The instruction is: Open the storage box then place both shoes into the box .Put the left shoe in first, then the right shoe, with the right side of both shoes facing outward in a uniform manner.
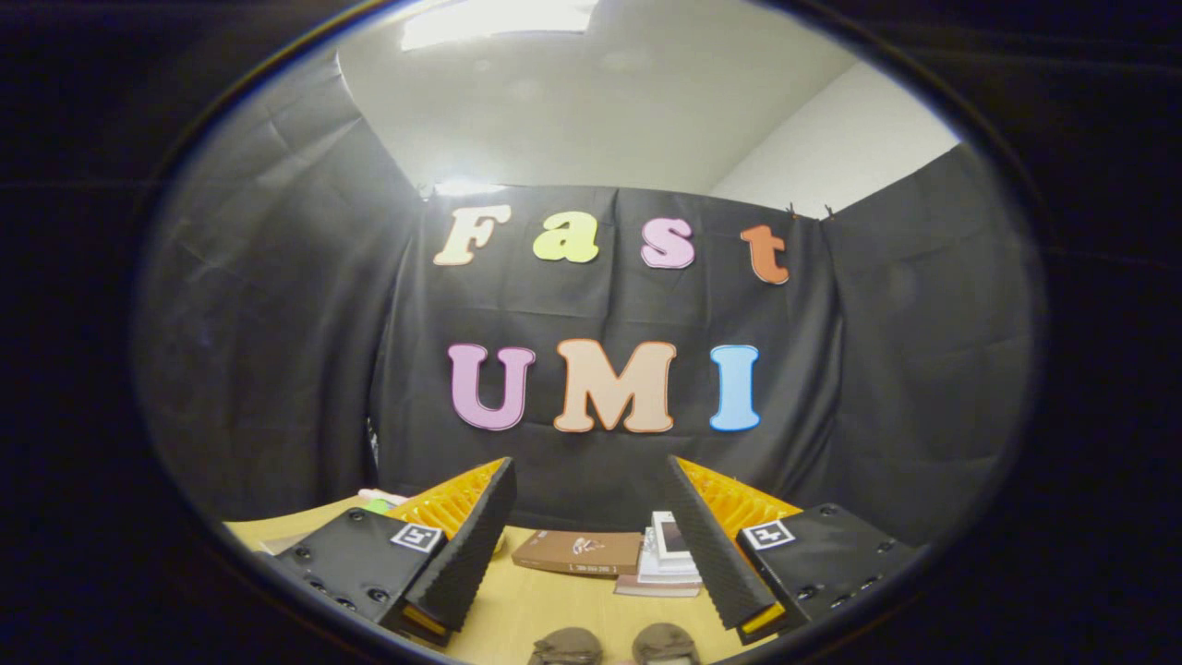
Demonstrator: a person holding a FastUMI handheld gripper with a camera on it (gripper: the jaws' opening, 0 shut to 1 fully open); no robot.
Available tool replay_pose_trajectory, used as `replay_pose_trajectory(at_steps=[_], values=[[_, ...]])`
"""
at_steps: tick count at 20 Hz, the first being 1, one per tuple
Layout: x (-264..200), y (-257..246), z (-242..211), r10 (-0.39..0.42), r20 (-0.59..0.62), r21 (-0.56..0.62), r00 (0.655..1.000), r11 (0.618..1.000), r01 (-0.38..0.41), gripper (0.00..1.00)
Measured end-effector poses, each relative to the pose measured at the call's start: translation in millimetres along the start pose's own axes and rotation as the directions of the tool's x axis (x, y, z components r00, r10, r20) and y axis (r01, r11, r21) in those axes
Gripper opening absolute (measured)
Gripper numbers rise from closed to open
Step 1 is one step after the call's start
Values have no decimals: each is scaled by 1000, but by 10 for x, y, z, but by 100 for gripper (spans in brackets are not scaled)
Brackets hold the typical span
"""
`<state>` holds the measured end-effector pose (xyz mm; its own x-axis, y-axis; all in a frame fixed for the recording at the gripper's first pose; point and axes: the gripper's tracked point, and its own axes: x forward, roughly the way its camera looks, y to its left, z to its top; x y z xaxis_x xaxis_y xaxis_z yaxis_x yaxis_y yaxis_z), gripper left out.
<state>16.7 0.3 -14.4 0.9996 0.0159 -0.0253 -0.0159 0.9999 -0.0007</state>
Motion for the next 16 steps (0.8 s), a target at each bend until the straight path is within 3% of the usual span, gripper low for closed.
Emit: replay_pose_trajectory(at_steps=[12, 16], values=[[133, 8, -34, 25, -3, 1, 1000, 1000, -25, 100], [120, 206, -200, 110, -26, 101, 994, 989, -106, 100]])
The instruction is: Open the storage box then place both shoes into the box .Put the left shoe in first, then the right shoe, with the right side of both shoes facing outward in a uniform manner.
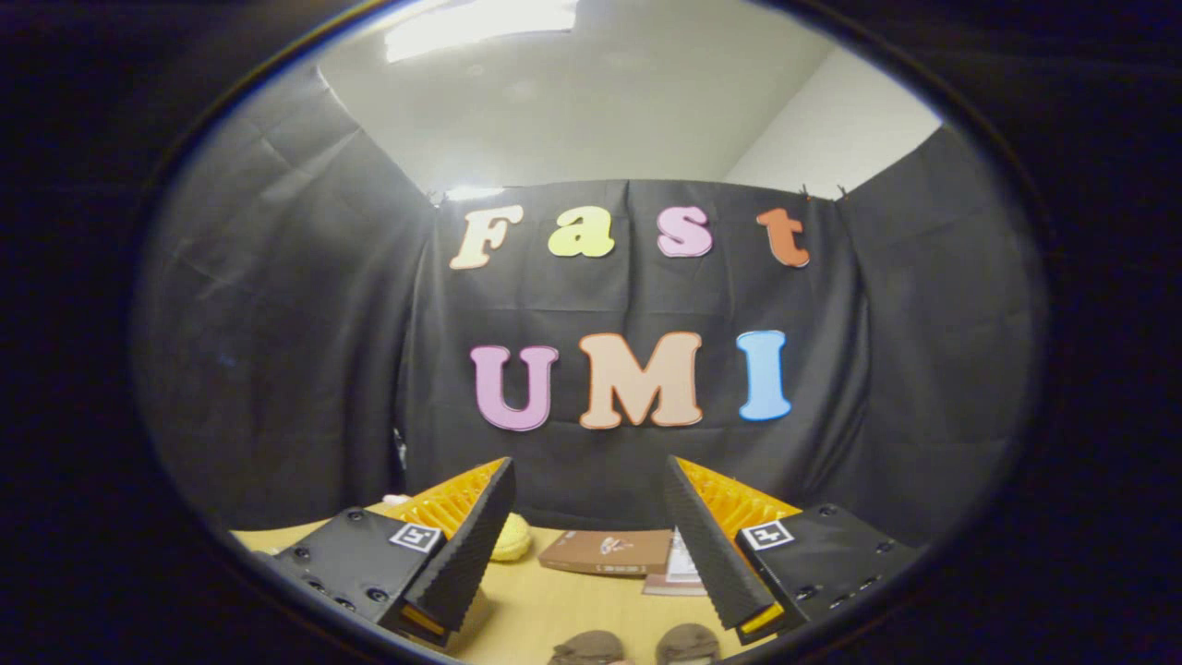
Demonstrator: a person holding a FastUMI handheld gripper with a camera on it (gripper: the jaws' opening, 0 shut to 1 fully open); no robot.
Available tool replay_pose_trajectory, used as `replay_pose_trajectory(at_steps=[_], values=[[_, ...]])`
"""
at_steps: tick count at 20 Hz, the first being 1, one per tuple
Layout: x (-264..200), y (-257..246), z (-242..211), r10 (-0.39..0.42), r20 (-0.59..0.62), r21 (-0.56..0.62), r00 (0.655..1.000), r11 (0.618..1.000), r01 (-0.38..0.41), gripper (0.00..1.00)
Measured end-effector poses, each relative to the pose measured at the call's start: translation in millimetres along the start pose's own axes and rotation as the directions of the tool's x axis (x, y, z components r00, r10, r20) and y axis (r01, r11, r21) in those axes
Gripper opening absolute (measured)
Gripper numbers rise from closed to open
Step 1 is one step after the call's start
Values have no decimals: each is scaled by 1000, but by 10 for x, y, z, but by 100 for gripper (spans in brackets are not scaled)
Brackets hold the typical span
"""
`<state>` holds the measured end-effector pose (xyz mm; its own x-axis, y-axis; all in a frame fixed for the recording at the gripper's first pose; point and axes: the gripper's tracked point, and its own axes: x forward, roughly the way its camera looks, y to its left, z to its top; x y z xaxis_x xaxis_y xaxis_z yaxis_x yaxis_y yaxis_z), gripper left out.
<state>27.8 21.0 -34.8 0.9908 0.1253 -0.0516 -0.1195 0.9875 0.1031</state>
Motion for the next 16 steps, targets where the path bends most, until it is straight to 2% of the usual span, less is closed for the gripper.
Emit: replay_pose_trajectory(at_steps=[3, 7, 11, 16], values=[[24, -16, -138, 14, -32, 48, 999, 999, -12, 100], [67, 271, -452, 138, -101, 186, 985, 976, -118, 100], [37, 513, -817, 266, -176, 357, 948, 914, -190, 100], [-111, 693, -1352, 391, -277, 523, 878, 827, -203, 100]])
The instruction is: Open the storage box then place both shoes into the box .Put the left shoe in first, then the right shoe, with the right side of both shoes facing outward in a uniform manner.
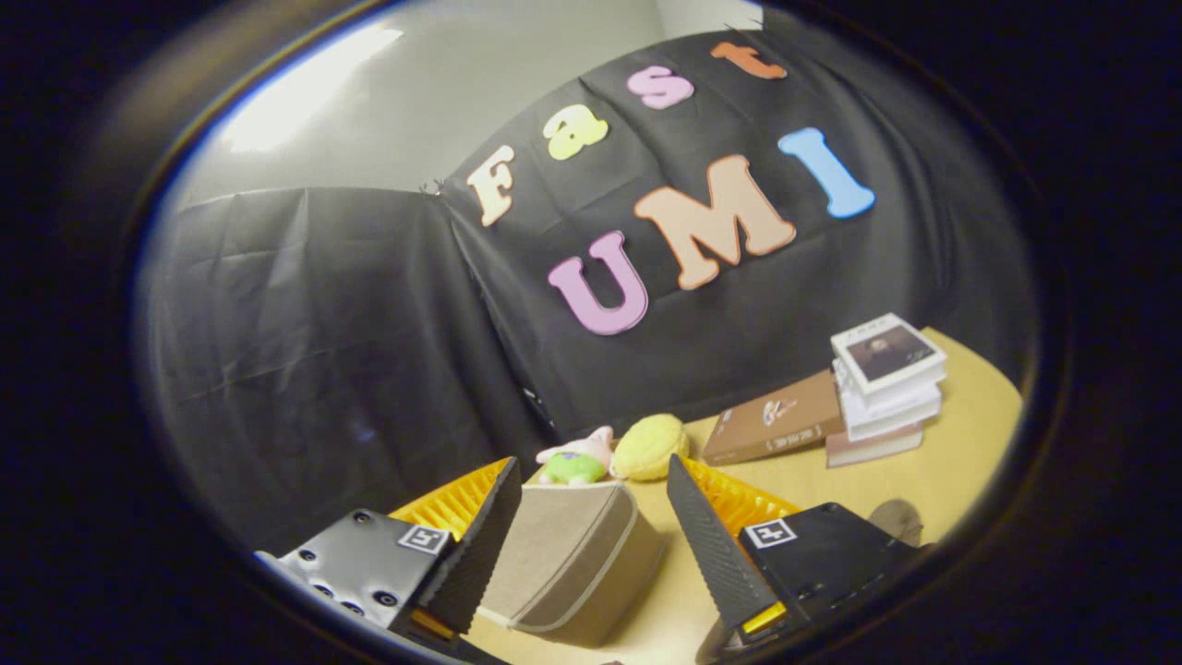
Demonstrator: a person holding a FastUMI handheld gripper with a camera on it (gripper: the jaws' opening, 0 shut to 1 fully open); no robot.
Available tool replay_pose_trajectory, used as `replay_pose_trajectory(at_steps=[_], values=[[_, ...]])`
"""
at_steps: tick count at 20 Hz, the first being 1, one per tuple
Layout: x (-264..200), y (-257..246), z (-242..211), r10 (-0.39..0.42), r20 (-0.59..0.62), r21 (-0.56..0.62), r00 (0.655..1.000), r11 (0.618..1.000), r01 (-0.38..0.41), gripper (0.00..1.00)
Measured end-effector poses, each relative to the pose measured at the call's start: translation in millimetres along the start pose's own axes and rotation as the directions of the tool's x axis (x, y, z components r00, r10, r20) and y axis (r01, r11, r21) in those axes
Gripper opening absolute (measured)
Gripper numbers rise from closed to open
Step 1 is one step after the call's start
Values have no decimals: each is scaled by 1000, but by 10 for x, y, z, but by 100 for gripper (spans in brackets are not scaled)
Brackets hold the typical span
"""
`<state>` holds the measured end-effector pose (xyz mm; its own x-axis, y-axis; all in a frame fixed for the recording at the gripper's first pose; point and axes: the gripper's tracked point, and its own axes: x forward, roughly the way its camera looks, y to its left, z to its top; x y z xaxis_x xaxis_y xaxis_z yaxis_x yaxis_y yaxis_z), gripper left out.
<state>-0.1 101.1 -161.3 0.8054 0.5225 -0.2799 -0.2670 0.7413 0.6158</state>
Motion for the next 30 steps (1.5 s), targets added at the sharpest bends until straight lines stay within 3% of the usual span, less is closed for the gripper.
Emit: replay_pose_trajectory(at_steps=[6, 16, 20, 24, 28, 30], values=[[119, 25, -597, 118, -146, 244, 982, 966, -80, 100], [262, 68, -1291, 276, -249, 577, 928, 812, -87, 99], [292, 110, -1462, 306, -256, 638, 917, 766, -77, 100], [389, 70, -1631, 334, -259, 716, 906, 696, -52, 100], [420, 43, -1774, 331, -286, 725, 900, 689, -23, 100], [418, 118, -1817, 367, -280, 759, 887, 651, -30, 100]])
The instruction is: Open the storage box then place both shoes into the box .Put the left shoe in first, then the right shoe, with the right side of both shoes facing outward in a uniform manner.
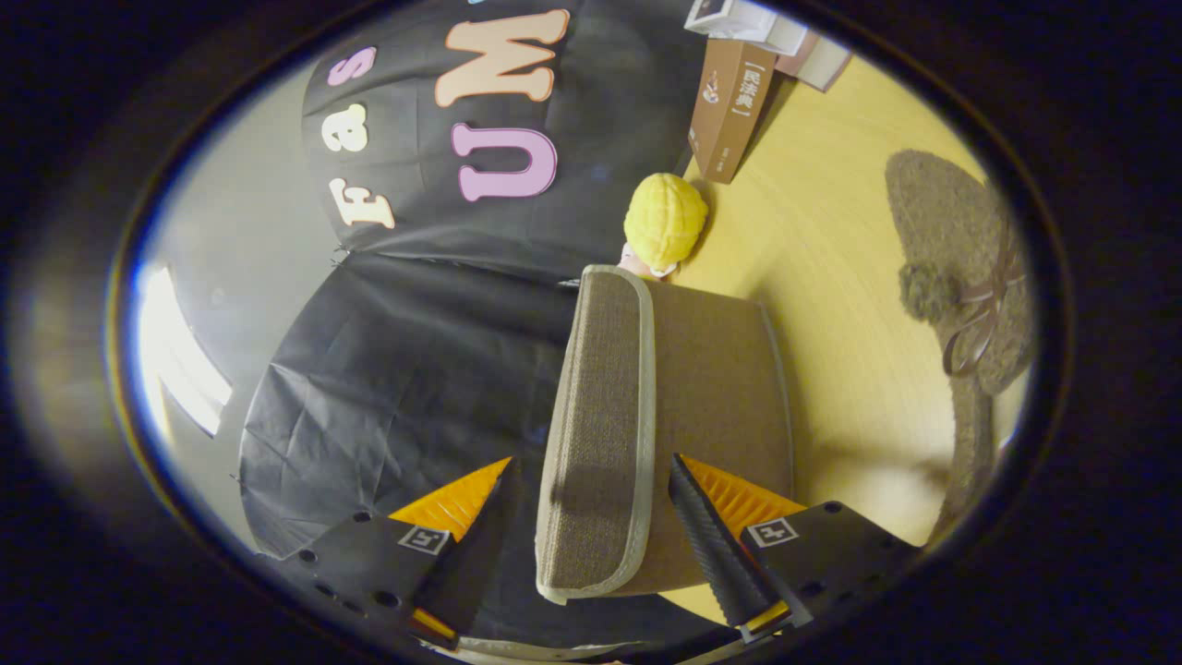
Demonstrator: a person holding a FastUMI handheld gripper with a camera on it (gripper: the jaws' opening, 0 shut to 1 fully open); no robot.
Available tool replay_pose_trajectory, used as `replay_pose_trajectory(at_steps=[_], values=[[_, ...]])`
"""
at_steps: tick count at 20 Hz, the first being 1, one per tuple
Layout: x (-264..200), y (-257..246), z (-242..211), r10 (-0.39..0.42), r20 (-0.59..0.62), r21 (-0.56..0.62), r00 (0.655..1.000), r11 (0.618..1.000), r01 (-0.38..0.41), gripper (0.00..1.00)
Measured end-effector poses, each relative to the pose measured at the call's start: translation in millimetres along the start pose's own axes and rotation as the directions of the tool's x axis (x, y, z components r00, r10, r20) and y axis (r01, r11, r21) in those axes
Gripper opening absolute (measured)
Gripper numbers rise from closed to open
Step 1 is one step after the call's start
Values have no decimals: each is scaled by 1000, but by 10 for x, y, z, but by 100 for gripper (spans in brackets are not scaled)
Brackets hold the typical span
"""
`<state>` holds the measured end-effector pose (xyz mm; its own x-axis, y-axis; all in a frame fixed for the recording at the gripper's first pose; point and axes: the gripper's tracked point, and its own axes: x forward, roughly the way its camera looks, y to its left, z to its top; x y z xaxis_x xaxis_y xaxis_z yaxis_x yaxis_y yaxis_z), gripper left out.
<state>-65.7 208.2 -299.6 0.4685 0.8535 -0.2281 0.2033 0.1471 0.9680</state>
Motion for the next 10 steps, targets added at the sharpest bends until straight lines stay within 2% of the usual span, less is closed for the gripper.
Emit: replay_pose_trajectory(at_steps=[3, 10], values=[[-34, 23, 0, 27, -10, 23, 1000, 999, -27, 100], [-170, 404, 41, 157, 7, 101, 988, 982, -157, 97]])
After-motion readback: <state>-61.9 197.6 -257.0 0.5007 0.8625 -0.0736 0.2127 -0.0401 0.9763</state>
